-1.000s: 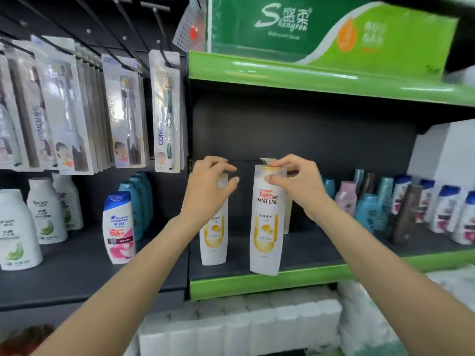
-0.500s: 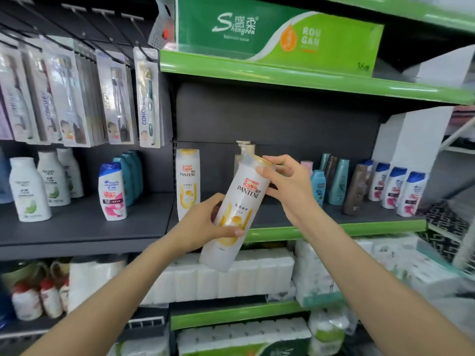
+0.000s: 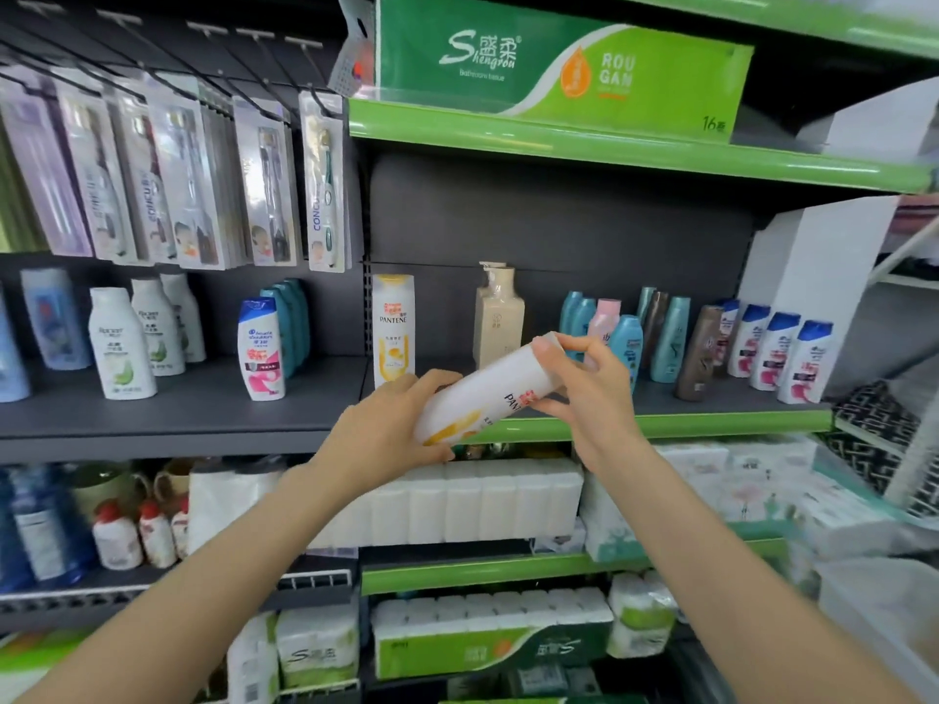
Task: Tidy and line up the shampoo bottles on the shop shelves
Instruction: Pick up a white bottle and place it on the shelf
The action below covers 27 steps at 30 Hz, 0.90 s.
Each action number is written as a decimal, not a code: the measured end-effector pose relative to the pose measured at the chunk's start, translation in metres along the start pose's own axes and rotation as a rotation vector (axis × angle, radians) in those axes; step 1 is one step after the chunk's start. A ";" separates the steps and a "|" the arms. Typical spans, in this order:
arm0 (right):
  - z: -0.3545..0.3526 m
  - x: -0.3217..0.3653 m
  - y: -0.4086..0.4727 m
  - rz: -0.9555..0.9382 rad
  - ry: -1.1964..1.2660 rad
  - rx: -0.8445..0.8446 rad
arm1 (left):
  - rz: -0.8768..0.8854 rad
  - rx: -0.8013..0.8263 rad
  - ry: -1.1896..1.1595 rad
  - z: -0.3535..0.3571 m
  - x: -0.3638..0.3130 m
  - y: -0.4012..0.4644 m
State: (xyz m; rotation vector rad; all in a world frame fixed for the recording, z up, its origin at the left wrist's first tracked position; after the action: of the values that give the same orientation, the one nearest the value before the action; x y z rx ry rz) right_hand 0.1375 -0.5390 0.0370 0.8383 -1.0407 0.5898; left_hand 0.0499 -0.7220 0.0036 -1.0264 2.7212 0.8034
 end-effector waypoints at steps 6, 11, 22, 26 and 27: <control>-0.004 -0.004 0.000 -0.049 0.092 0.002 | 0.112 0.048 -0.304 -0.024 0.030 -0.016; -0.003 -0.013 -0.004 -0.039 0.159 0.091 | 0.165 -0.134 -0.073 -0.024 0.043 -0.027; -0.003 -0.033 -0.013 0.062 0.377 0.173 | 0.378 -0.475 0.374 -0.025 0.056 -0.035; -0.006 -0.032 -0.014 0.044 0.385 0.207 | 0.390 -0.520 0.398 -0.023 0.057 -0.035; -0.006 -0.031 -0.013 0.039 0.384 0.212 | 0.387 -0.521 0.395 -0.023 0.056 -0.035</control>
State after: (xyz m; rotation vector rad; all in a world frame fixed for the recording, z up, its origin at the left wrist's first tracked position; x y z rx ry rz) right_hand 0.1381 -0.5426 0.0031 0.8485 -0.6526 0.8666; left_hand 0.0311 -0.7878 -0.0087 -0.8014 3.1864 1.5934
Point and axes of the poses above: each hand's wrist, its own y-axis towards the middle knuckle, its own z-axis out of the palm, x = y × z, the point moved 1 cm from there along y, towards the middle knuckle, and after that the axes turned 1 degree about x, right-handed, at the moved point
